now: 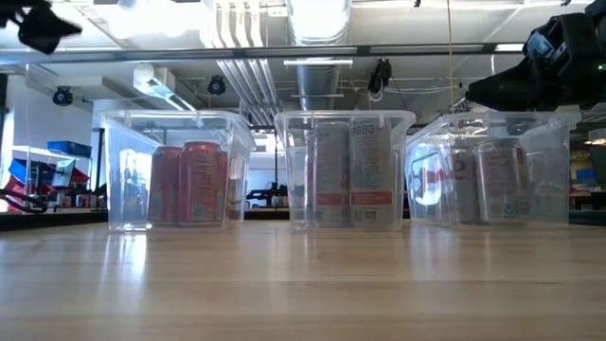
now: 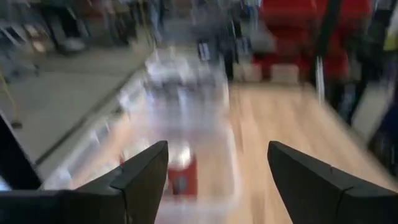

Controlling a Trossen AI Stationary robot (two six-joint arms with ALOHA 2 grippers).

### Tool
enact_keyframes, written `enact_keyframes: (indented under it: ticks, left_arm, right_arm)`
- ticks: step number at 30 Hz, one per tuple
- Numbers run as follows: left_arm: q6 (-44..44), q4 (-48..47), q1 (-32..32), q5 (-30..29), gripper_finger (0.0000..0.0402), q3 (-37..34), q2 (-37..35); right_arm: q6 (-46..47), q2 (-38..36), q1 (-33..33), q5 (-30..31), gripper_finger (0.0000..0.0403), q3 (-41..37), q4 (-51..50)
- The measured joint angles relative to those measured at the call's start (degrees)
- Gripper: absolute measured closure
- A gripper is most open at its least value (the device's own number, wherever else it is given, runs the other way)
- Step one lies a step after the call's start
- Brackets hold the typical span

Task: Sort soda cans
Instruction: Return to Home Position

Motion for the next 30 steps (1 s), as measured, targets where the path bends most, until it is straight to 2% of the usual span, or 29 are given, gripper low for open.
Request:
enact_keyframes:
  ticks: [4, 8, 10, 17, 20, 26, 28, 30]
  left_arm:
    - [0.1, 8.6, 0.0, -2.7, 0.0141, -2.3, -0.2]
    - [0.0, 22.3, 0.0, -7.0, 0.0141, -9.7, -1.3]
    - [0.0, 27.4, 0.0, -7.3, 0.0141, -14.3, -1.3]
    - [0.0, 41.4, 0.0, 4.6, 0.0141, -27.1, -1.3]
    - [0.4, 55.1, 0.0, 7.5, 0.0141, -33.5, -1.4]
    - [2.1, 75.6, 0.0, 12.3, 0.0141, -47.8, -1.4]
    - [1.3, 70.2, 0.1, 13.8, 0.0141, -47.1, -1.4]
    - [1.4, 71.1, 0.2, 14.4, 0.0141, -47.4, -1.4]
  right_arm:
    - [0.0, -0.1, 0.0, 0.0, 0.0322, 0.0, 0.0]
    - [0.0, -0.1, 0.0, 0.0, 0.0317, 0.0, 0.0]
    - [0.0, -0.1, 0.0, 0.0, 0.0315, 0.0, 0.0]
    - [0.0, -0.1, 0.0, 0.0, 0.0315, 0.0, 0.0]
    - [0.1, -0.1, 0.0, 0.0, 0.0321, 0.0, 0.0]
    - [0.1, -0.1, 0.0, 0.0, 0.0335, 0.0, 0.0]
    - [-0.1, -0.1, 0.0, 0.0, 0.0338, 0.0, 0.0]
    - [0.0, -0.1, 0.0, 0.0, 0.0341, 0.0, 0.0]
